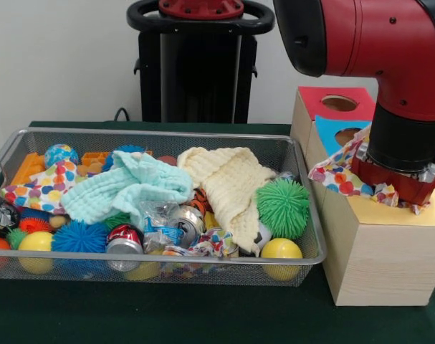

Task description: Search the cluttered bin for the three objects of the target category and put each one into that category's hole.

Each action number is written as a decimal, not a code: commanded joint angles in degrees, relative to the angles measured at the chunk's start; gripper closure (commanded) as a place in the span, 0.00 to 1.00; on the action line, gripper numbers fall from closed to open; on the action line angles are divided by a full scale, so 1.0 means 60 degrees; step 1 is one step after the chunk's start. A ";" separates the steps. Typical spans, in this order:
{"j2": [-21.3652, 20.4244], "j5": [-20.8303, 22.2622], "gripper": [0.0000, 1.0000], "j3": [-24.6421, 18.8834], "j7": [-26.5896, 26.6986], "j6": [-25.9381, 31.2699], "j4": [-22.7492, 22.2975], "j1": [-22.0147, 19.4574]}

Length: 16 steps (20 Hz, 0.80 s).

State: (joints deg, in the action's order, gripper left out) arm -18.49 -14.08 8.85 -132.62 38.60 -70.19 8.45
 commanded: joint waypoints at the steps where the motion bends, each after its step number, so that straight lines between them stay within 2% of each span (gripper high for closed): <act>1: -0.0548 0.0747 0.00 -0.0145 -0.0363 0.0531 -0.1401 0.0278; 5: -0.0693 0.0937 0.00 0.0279 -0.0595 0.0160 -0.1343 0.0598; 10: -0.0464 0.0940 0.00 0.0144 -0.0320 -0.0012 -0.1356 0.0553; 12: -0.0126 0.1024 0.00 0.0252 -0.0282 0.0149 -0.1174 0.0621; 16: 0.1238 0.1029 0.00 0.0346 -0.0410 0.0271 -0.0215 0.0617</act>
State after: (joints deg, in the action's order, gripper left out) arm -17.48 -13.93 12.29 -133.93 35.72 -69.80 10.98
